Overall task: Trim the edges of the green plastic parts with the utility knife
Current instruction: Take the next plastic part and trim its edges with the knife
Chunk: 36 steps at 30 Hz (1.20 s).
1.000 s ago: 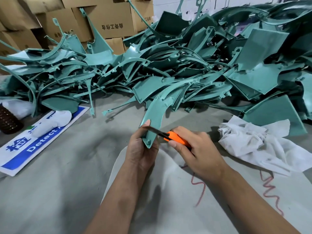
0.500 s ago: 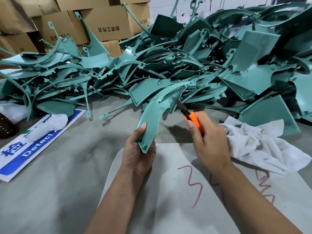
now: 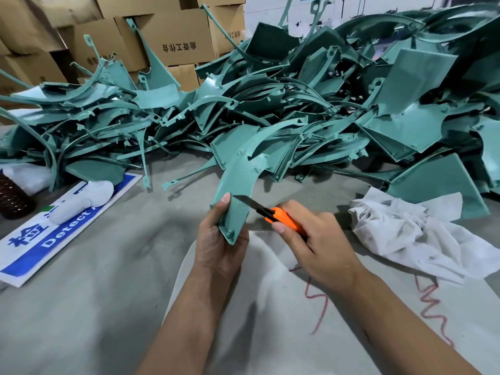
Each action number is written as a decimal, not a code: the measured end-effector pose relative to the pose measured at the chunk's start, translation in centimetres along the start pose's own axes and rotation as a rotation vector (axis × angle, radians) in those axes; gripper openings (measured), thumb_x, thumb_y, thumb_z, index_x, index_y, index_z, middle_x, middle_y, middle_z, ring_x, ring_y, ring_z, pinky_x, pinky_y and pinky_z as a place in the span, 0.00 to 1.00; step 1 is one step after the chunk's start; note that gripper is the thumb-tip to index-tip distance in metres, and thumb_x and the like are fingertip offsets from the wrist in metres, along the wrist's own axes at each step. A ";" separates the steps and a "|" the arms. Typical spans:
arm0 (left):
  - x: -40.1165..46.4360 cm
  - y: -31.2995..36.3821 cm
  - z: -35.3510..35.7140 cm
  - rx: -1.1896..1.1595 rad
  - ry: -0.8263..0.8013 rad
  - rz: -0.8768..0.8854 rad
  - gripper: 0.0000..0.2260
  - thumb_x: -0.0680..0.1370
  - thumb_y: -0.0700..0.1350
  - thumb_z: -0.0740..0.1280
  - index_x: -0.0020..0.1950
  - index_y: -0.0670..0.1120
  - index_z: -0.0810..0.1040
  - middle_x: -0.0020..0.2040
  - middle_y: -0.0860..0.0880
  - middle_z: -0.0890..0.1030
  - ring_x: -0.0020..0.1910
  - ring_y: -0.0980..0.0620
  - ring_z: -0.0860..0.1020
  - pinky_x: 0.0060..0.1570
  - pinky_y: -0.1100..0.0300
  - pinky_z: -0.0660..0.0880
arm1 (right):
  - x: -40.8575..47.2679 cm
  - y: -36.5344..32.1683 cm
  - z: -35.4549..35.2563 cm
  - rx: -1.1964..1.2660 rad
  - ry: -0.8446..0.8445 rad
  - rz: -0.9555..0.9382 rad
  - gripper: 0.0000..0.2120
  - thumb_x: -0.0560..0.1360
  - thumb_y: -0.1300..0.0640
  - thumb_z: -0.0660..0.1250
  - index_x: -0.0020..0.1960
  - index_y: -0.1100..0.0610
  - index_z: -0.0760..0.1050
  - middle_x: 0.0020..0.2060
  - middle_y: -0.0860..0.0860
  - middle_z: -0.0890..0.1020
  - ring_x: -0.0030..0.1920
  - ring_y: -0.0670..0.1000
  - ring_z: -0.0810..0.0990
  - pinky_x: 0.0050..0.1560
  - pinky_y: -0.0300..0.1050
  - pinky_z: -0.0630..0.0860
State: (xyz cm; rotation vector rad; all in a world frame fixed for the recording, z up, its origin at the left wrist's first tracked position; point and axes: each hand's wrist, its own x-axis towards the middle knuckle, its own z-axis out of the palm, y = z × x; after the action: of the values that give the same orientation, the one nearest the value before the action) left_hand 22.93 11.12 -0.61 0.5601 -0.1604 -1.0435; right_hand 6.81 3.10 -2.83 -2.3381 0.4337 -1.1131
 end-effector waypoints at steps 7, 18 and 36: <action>0.7 0.7 -0.3 -0.049 0.018 0.083 0.07 0.74 0.39 0.68 0.50 0.39 0.80 0.36 0.46 0.85 0.32 0.55 0.83 0.31 0.65 0.79 | 0.0 -0.4 0.1 -0.024 -0.168 -0.043 0.10 0.85 0.44 0.62 0.53 0.50 0.74 0.33 0.41 0.72 0.32 0.45 0.71 0.34 0.50 0.71; 1.4 0.5 -0.8 0.046 0.023 0.194 0.10 0.82 0.37 0.63 0.60 0.40 0.80 0.48 0.44 0.87 0.43 0.51 0.86 0.38 0.60 0.82 | 0.0 -0.8 0.0 -0.168 0.066 0.000 0.08 0.85 0.48 0.62 0.52 0.51 0.73 0.32 0.40 0.68 0.30 0.45 0.68 0.31 0.42 0.65; 2.1 0.8 -1.6 0.057 0.075 0.279 0.16 0.79 0.39 0.67 0.67 0.39 0.78 0.56 0.41 0.85 0.49 0.47 0.86 0.43 0.54 0.83 | 0.0 -0.8 0.0 -0.209 -0.030 0.010 0.08 0.83 0.48 0.65 0.52 0.52 0.77 0.31 0.42 0.71 0.29 0.46 0.68 0.30 0.49 0.69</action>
State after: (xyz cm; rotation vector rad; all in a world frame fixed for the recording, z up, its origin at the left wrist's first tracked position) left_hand 25.26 10.24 -1.82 0.6090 -0.1969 -0.7473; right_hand 6.82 3.77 -2.38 -2.5265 0.5744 -1.0716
